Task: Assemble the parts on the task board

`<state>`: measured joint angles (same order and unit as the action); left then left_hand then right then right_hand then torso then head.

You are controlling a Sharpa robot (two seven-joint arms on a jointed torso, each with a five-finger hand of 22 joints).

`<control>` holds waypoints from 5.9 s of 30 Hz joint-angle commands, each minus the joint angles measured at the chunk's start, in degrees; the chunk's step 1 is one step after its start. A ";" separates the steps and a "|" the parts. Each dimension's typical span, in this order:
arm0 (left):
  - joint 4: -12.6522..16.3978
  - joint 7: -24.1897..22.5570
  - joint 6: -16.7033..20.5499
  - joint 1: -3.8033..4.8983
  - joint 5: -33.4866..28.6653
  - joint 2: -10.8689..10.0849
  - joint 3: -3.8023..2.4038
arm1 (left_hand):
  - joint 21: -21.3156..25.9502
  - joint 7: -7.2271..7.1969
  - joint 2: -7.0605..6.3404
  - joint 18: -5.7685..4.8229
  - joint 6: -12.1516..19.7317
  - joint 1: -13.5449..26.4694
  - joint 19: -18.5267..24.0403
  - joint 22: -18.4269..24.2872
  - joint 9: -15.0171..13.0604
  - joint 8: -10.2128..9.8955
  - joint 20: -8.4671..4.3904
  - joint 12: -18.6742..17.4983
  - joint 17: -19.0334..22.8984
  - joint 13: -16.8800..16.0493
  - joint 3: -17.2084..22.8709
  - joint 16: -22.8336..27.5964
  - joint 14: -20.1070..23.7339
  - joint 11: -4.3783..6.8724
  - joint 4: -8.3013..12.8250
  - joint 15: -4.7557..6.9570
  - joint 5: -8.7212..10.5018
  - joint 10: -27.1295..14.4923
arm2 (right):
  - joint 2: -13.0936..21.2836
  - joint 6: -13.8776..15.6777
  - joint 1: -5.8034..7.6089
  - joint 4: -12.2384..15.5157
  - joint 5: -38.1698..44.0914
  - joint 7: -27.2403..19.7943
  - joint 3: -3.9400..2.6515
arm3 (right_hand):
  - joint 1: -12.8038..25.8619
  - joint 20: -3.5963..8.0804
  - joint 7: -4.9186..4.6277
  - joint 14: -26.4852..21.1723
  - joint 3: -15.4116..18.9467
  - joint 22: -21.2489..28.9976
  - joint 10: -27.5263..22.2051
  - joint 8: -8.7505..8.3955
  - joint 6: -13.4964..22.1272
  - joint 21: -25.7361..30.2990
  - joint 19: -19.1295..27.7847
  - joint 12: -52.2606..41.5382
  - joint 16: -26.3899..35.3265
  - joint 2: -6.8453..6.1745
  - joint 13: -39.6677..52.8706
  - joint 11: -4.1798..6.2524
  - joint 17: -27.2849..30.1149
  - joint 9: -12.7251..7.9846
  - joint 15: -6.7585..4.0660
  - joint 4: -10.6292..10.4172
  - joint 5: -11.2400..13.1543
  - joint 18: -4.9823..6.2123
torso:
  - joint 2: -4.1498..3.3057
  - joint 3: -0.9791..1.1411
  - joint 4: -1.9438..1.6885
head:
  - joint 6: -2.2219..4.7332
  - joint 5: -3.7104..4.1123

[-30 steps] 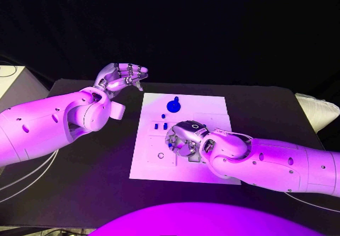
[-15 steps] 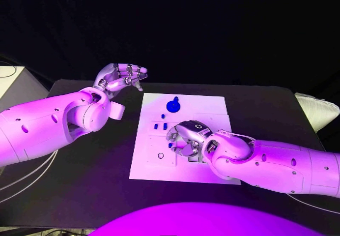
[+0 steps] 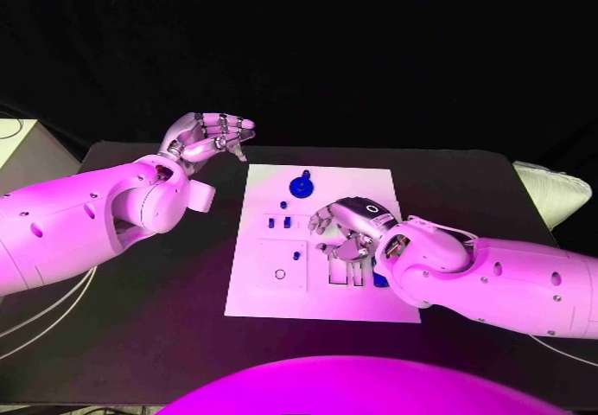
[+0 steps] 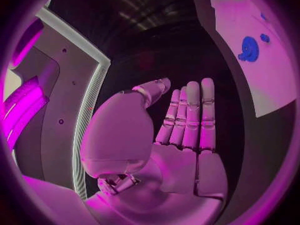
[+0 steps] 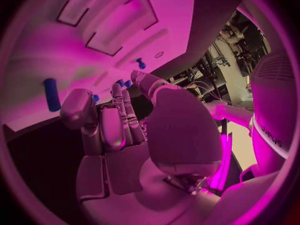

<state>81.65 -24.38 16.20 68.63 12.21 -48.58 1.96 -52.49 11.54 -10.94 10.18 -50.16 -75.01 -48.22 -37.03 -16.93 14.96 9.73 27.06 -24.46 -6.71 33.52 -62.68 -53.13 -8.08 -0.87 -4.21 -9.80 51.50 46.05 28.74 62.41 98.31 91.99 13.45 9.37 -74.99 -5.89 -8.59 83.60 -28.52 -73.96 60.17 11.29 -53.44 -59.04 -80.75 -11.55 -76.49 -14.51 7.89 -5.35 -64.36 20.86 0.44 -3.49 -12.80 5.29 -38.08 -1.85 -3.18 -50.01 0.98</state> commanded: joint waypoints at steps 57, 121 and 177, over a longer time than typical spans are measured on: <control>0.13 0.48 -1.28 0.02 -0.15 -0.31 0.00 | 0.53 0.06 0.12 0.33 0.46 -0.24 -0.53 0.23 0.11 0.22 0.18 -0.32 0.12 0.17 -0.69 0.26 0.45 -0.25 -0.30 -0.21 -0.04 -0.79 | 3.47 -8.98 2.67 -4.81 0.19 -0.65 -0.17 | -10.68 1.22 1.34 1.85 0.79 -3.03 5.92 -0.19 -9.20 -4.53 -3.39 -4.59 -2.50 2.76 -3.94 1.76 -2.03 -0.41 -1.52 -8.92 4.91 -0.47 | -0.04 -0.04 0.10 | 0.01 1.10; -0.50 0.64 -1.84 -0.10 -0.27 1.12 0.01 | 0.75 0.12 0.42 0.34 0.69 -0.33 -0.65 0.38 0.15 0.28 0.22 -0.16 0.14 0.23 -0.74 0.26 0.46 -0.29 -0.52 -0.23 -0.09 -0.96 | -7.75 -3.88 -0.86 1.79 1.79 -3.42 -0.54 | -8.74 2.29 1.77 1.86 -7.60 -6.25 12.13 2.85 -10.39 -9.29 -4.28 -1.11 -2.47 3.55 -2.38 2.81 -1.70 2.98 -2.46 -1.16 7.61 -1.30 | -0.09 0.05 0.09 | 0.01 -2.98; -0.55 0.92 -2.12 -0.11 -0.27 0.96 0.06 | 0.90 0.16 0.37 0.34 0.83 -0.28 -0.70 0.48 0.17 0.32 0.25 -0.07 0.15 0.26 -0.90 0.28 0.50 -0.32 -0.65 -0.28 -0.06 -1.09 | -9.19 -6.32 -3.56 -0.54 4.04 -2.32 0.26 | -8.29 2.27 1.75 1.87 -8.01 -6.39 12.26 2.95 -10.27 -9.42 -4.28 -0.82 -2.48 3.55 -2.24 2.78 -1.70 3.18 -2.42 -0.65 7.14 -1.32 | -0.02 -0.08 0.11 | 0.01 -3.49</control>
<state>81.00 -23.19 14.95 68.50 12.20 -47.70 2.06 -51.80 11.53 -10.94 10.18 -49.75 -75.01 -48.43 -36.60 -16.81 14.96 9.93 27.06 -24.39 -6.53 32.72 -62.68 -52.93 -8.30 -1.35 -4.41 -9.80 50.89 36.83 23.79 58.97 97.66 95.40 10.93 9.58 -83.40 -3.90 -6.73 84.05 -36.15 -74.91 67.51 13.84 -63.88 -68.44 -84.01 -12.22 -79.11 -11.45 3.94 -7.01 -66.03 24.01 -1.82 -4.24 -5.17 4.39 -38.11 -1.96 -3.08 -50.01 -2.54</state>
